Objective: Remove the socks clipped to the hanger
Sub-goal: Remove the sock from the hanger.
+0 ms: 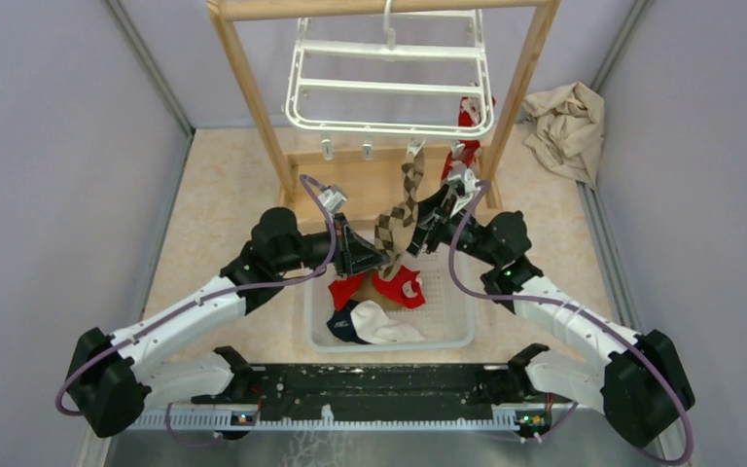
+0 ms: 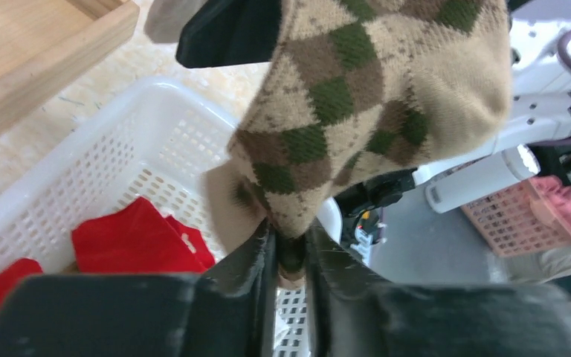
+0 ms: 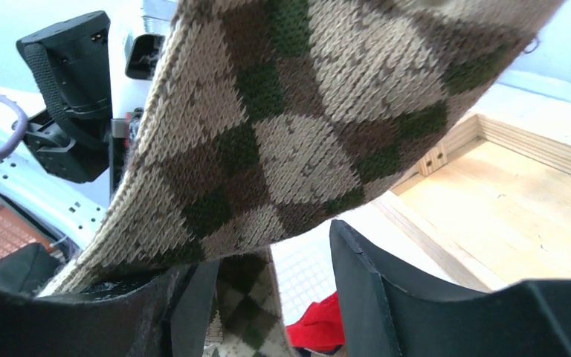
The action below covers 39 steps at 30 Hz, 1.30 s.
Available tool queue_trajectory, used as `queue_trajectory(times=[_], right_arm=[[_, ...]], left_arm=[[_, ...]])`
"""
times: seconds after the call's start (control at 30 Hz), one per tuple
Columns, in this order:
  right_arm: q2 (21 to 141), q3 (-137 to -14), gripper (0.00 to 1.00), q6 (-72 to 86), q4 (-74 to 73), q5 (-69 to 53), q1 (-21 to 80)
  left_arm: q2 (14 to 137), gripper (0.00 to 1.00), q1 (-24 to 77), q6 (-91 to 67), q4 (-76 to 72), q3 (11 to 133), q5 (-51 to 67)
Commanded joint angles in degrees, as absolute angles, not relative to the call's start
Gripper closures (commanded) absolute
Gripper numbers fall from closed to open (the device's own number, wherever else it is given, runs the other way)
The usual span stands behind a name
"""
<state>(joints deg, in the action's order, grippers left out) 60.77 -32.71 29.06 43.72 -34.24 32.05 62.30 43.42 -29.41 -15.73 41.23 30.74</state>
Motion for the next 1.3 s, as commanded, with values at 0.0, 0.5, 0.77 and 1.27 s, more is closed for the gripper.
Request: queue_trajectory(times=[0.0, 0.5, 0.77, 1.27], right_arm=[[57.5, -37.0, 0.44, 26.2, 35.7, -30.6, 32.5], [46.9, -29.8, 0.35, 23.6, 21.9, -24.5, 32.5], [40.4, -25.7, 0.35, 25.3, 25.0, -32.1, 32.5], [40.1, -25.5, 0.30, 29.5, 31.2, -39.0, 33.2]], left_arm=[[60.8, 0.91, 43.8, -30.3, -17.5, 43.0, 34.1], [55.6, 1.00, 43.8, -32.2, -15.6, 43.6, 32.2], [55.7, 0.97, 43.8, -34.6, -16.4, 44.3, 29.9], [57.5, 0.97, 43.9, -39.1, -24.4, 41.7, 29.3]])
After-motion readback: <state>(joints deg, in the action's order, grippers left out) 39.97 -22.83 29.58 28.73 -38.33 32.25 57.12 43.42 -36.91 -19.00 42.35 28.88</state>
